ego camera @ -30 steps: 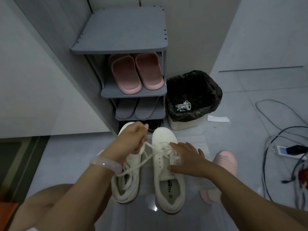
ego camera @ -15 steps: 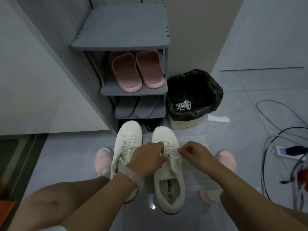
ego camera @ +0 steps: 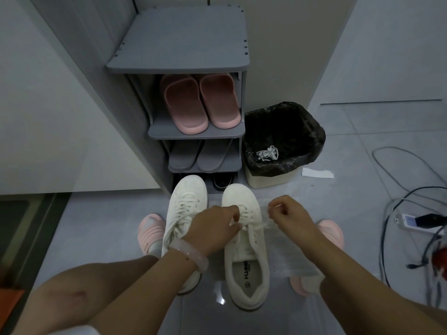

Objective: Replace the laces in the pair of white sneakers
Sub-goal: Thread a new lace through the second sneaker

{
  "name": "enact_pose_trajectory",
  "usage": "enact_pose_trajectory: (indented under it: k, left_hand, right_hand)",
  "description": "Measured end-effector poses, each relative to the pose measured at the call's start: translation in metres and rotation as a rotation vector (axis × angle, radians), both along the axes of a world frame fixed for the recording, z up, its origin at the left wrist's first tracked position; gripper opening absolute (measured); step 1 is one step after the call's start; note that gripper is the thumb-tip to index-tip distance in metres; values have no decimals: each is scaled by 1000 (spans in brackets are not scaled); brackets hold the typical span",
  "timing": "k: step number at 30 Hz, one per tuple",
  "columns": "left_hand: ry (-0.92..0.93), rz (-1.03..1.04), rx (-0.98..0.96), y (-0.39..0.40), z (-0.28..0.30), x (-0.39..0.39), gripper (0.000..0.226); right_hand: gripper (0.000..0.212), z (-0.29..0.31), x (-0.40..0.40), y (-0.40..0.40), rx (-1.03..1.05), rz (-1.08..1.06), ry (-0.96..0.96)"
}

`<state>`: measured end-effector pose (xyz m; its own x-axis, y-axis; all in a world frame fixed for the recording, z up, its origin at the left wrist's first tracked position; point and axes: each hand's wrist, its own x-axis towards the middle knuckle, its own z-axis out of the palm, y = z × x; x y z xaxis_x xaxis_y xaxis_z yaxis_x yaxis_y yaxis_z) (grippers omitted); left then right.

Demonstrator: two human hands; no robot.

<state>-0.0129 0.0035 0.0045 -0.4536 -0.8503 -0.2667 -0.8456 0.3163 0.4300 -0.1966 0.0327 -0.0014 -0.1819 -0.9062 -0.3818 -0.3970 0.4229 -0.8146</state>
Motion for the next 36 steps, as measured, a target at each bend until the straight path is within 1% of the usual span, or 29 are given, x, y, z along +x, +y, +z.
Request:
enact_pose_trajectory:
  k: [1,2,3,5,7,8,11,12,13,15,16,18,19,20,21,23,25,28,30,32,36]
  left_hand:
    - [12,-22,1,1,0,-1,20]
    - [17,-41,4,2,-1,-3,21]
    - [14,-49,9,4,-2,-5,22]
    - [5,-28,36,7,-5,-10,26]
    - [4,1,62,10,-8,-13,28]
    - [5,7,65,11,-9,-14,28]
    - [29,13,66,12,-12,-17,25]
    - [47,27,75,11,-12,-17,22]
    - [72,48,90,11,-12,-17,20]
    - [128,87,119,8,-13,-16,16]
    - [148,94,130,7,-13,-15,16]
    - [175,102,156,6,-12,-14,15]
    - [187,111,172,5,-12,-14,14]
    - [202,123,191,4,-12,-14,12]
    - [221,135,211,4,-12,-14,10]
    - [261,159,245,5,-12,-16,14]
    - [300,196,280,7,-8,-19,29]
    - [439,342,366,0,14,-17,41]
    - [561,483,410,-12,33,-7,41]
    - [638,565,435,-19,49,4,42]
    - [673,548,509,-12,70,7,43]
  right_hand:
    - [2,-2,3,1,-23,140,100]
    - [5,-5,7,3,-26,263,168]
    - [4,-8,11,5,-12,348,199]
    - [17,-11,18,6,1,397,214]
    - [24,-9,18,2,-16,315,156]
    - [23,-8,16,0,-25,233,87]
    - [17,-3,10,-2,-28,-99,-182]
    - [16,-3,9,-2,-33,-156,-222]
    - [17,-3,10,-2,-47,-169,-235]
    - [23,-1,12,-1,-73,-91,-217]
    - [28,0,12,0,-96,9,-130]
    - [43,0,12,1,-155,315,119]
    - [53,-4,13,3,-169,449,168]
    - [63,-6,15,7,-144,536,162]
    - [73,-10,17,10,-97,580,142]
    - [82,-16,19,15,-36,613,160]
    - [83,-21,17,14,-37,601,194]
    - [88,-23,14,10,-49,578,225]
    - [88,-23,13,9,-55,586,235]
    - [90,-23,14,9,-66,592,232]
    - [89,-23,14,8,-73,594,227]
